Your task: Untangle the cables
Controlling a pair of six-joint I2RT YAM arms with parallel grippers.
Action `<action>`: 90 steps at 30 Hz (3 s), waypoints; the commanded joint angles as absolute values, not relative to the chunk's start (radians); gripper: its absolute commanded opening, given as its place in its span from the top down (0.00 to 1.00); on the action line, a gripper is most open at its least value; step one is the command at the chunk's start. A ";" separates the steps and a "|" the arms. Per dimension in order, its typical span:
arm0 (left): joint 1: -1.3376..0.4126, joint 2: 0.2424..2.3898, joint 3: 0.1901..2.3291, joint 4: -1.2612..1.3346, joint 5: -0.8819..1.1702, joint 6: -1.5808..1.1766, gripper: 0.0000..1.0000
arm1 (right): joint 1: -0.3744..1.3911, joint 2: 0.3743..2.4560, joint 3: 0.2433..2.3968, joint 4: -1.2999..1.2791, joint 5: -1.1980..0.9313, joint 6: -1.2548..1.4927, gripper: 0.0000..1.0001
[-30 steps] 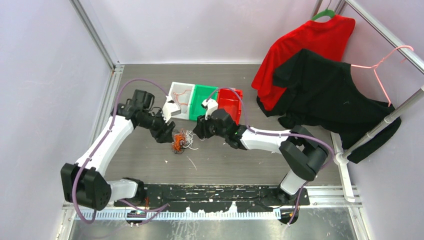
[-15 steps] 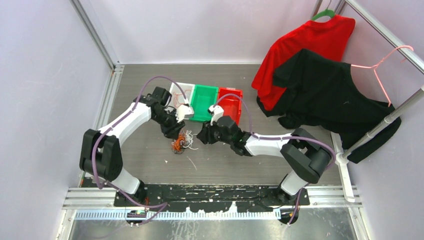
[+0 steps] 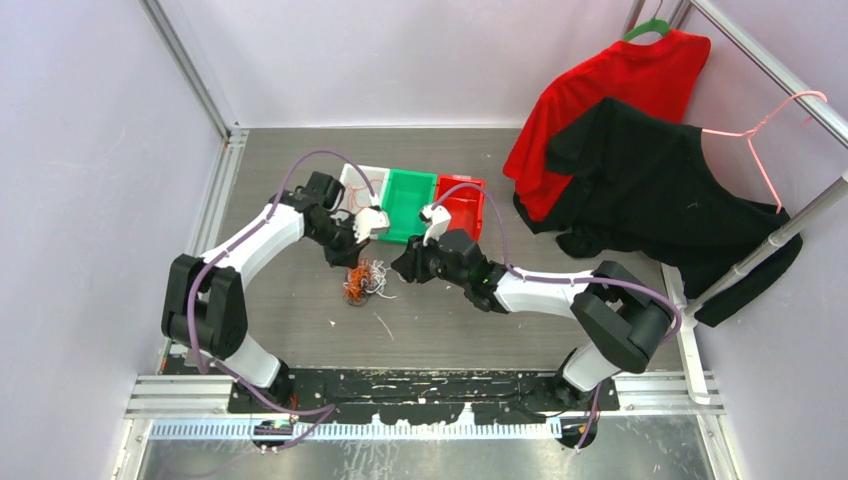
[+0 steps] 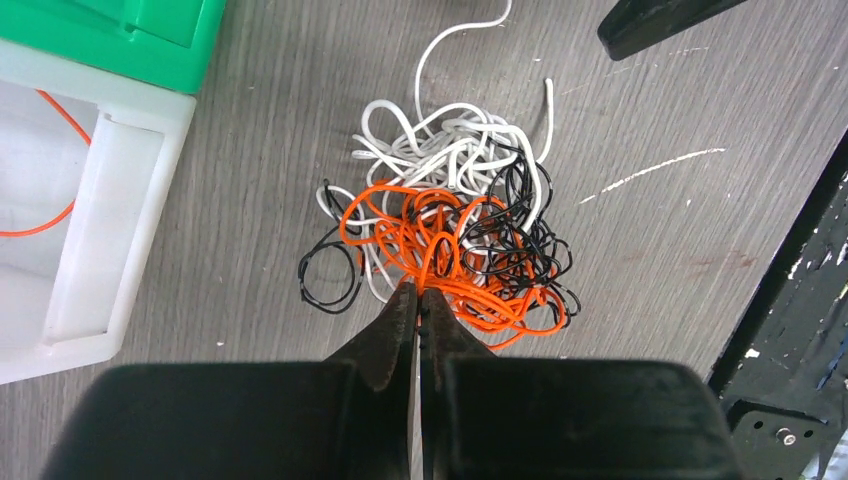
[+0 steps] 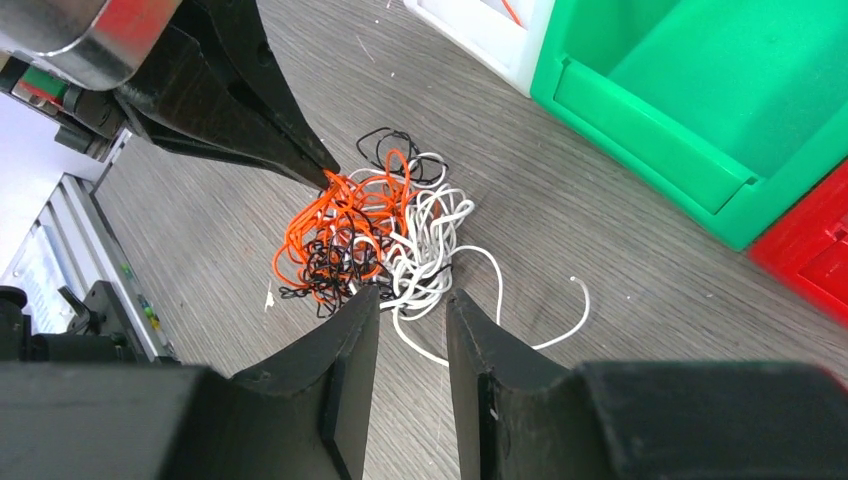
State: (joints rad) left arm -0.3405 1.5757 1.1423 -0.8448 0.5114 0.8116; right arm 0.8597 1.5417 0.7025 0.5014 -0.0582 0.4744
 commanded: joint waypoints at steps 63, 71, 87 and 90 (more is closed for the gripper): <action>-0.442 1.238 1.753 -1.122 0.696 0.200 1.00 | 1.031 1.654 0.909 0.711 0.129 0.417 0.38; -0.442 1.253 1.928 -1.125 0.666 0.187 1.00 | 1.029 1.719 0.792 0.763 0.191 0.416 0.40; -0.443 1.258 2.145 -0.929 0.417 0.263 1.00 | 1.029 1.764 0.678 0.835 0.225 0.459 0.41; -0.442 1.256 2.152 -0.864 0.378 0.275 1.00 | 1.029 1.765 0.678 0.832 0.225 0.459 0.42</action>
